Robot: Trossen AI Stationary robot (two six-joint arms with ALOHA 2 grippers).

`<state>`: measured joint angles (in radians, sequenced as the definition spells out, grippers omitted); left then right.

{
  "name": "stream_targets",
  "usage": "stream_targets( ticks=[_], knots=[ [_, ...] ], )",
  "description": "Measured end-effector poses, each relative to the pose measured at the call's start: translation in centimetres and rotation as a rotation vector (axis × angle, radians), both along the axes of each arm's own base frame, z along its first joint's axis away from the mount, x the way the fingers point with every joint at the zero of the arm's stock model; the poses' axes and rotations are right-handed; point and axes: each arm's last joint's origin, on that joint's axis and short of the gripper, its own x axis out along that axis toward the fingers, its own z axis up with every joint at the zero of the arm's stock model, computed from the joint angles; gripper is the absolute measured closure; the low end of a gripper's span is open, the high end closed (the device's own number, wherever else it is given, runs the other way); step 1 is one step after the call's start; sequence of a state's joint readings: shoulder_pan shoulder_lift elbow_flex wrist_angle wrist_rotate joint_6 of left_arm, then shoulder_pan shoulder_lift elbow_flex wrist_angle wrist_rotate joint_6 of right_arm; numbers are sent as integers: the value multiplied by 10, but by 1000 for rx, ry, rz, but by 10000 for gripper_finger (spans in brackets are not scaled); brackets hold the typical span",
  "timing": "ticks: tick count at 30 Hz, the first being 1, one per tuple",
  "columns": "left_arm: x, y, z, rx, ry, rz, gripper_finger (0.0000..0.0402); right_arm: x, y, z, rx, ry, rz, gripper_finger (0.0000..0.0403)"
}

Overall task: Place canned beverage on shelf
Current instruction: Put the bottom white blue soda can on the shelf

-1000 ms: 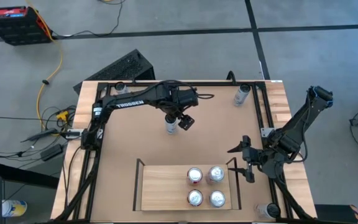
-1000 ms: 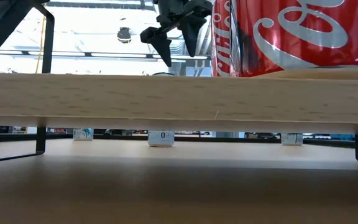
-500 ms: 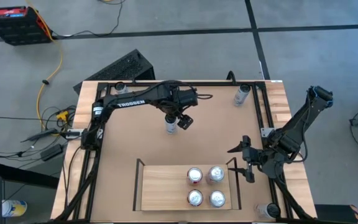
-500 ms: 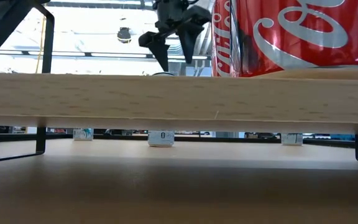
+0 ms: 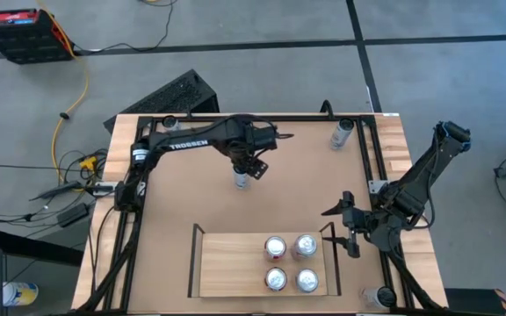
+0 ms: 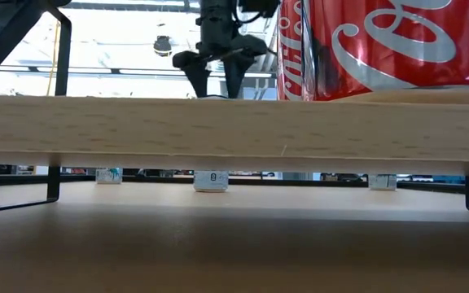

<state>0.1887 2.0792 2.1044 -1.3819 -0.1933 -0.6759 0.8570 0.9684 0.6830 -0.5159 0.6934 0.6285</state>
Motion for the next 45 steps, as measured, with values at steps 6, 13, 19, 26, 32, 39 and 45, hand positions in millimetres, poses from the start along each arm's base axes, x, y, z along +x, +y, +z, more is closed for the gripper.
stream_targets(
  ticks=[6,13,19,26,32,39,45],
  knots=[
    [0,3,-20,-45,31,-11,64,0,0,0,3,4,5,33],
    [1,4,-21,-51,30,-41,64,0,0,0,3,6,7,33],
    [0,2,-21,-109,35,-44,110,0,0,0,3,6,7,33],
    [0,1,-20,-112,36,-72,168,0,0,0,3,7,8,33],
    [0,-10,-9,-97,31,-158,168,0,0,0,3,7,8,33],
    [-14,-54,26,-92,15,-248,168,0,0,0,3,7,7,33],
    [-25,-119,42,-83,-25,-390,168,0,0,-1,33,8,-13,33]
  ],
)
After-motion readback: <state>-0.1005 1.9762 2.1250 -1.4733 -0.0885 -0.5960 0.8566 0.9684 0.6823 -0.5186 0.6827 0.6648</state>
